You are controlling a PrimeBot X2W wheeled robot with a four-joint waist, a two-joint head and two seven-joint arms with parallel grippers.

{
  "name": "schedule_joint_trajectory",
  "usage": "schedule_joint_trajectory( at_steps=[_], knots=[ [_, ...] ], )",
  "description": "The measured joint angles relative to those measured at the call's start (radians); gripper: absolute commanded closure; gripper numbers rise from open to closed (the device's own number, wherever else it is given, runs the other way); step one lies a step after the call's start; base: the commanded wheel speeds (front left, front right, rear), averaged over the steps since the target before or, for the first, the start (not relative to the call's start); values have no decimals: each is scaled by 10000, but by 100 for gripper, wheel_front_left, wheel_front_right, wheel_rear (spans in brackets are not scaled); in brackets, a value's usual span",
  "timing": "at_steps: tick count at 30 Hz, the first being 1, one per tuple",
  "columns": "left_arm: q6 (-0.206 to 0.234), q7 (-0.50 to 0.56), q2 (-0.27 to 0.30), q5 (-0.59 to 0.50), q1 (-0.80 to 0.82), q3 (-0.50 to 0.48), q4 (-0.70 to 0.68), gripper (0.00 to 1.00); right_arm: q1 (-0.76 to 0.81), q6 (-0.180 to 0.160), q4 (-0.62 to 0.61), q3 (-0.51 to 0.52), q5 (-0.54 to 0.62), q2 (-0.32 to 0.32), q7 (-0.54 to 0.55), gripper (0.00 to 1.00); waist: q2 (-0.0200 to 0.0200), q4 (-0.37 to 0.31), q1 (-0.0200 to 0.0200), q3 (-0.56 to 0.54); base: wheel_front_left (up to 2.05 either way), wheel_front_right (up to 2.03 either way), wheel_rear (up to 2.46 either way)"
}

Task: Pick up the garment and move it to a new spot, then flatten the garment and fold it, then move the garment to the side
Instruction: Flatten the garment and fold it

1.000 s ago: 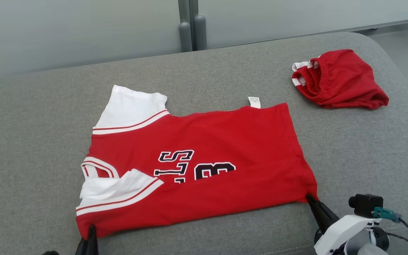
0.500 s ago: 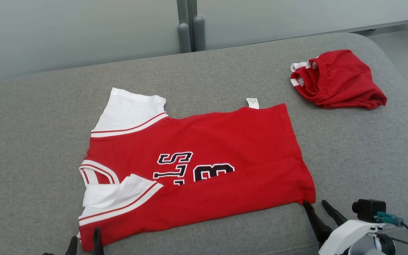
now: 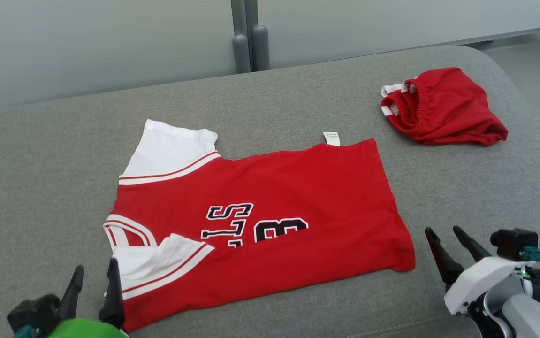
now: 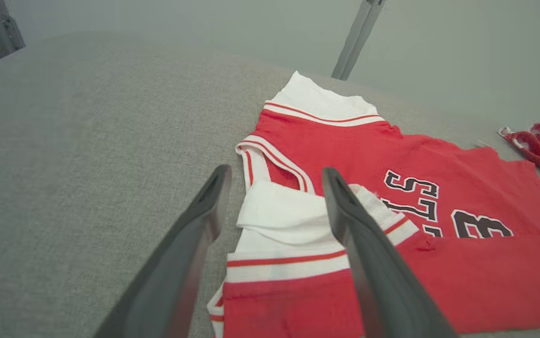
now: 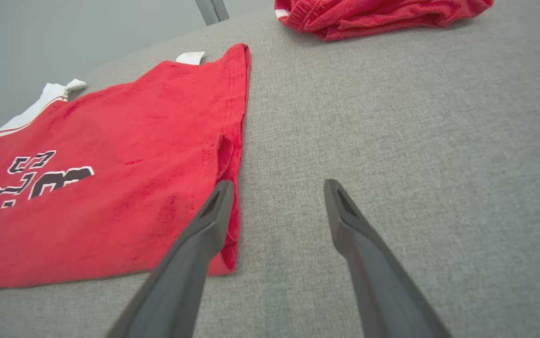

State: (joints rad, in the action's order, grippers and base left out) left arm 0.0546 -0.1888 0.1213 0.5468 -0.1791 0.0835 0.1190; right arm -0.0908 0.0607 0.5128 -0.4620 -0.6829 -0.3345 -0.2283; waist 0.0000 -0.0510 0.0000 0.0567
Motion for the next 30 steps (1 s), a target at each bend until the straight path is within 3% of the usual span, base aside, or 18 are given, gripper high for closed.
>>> schedule_joint_trajectory(
  at_steps=[12,19,30],
  knots=[
    [73,1710,575,-859,3333,861,328,0,-1934,96,-1053,-740,930,-155,453,0,0,-112,0,420,0,0,0],
    [199,2851,692,-1139,5536,938,997,0,-2881,184,-1593,-963,1227,-134,834,0,0,-269,0,1168,0,0,0],
    [339,4209,1158,-1400,7681,807,2272,0,-3748,217,-2215,-1041,1375,-111,1060,0,0,-719,0,2598,0,0,0]
  ],
)
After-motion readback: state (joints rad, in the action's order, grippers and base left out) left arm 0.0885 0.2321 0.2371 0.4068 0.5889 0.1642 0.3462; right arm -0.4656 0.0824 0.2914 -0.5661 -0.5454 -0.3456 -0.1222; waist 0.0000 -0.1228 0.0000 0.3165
